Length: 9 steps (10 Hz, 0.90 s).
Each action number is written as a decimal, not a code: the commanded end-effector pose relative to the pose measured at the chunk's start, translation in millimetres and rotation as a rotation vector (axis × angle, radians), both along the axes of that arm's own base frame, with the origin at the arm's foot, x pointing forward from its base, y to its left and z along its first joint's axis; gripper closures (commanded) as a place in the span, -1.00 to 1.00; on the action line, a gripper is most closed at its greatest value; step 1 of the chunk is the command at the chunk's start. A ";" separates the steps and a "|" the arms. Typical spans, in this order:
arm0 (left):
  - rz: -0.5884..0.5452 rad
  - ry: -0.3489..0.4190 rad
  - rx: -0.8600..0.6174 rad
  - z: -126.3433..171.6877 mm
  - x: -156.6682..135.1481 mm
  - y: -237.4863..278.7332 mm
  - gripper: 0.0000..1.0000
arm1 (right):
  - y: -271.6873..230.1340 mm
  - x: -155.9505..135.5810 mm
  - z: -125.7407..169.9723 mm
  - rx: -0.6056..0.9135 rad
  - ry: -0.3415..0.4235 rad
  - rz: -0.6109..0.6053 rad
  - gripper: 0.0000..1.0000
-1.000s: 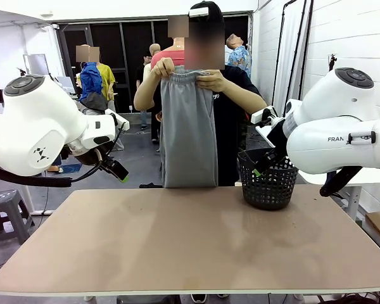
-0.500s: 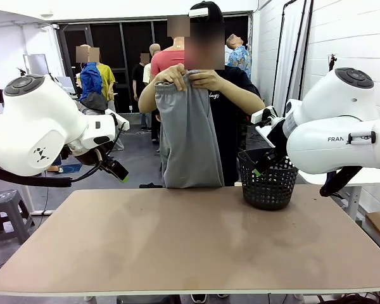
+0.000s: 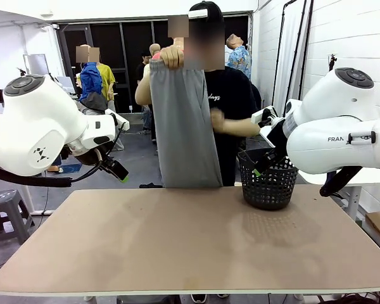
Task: Fold the training pants.
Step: Grab both ends of the Training pants handed by a person.
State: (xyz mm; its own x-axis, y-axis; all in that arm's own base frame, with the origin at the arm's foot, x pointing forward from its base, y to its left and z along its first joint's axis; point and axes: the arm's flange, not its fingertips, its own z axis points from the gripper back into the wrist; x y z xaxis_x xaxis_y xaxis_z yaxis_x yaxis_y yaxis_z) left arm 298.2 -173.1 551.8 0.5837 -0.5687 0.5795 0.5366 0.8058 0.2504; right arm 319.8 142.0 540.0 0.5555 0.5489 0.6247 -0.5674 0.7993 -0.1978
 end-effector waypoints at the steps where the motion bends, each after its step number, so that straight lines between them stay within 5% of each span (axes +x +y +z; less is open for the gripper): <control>1: -0.017 -0.001 0.012 -0.4 1.6 2.2 -1.00 | -1.0 0.5 0.0 0.002 0.001 0.000 -1.00; 9: -0.017 -0.001 0.012 -0.4 1.6 2.2 -1.00 | -1.0 0.5 0.0 0.002 0.001 0.000 -1.00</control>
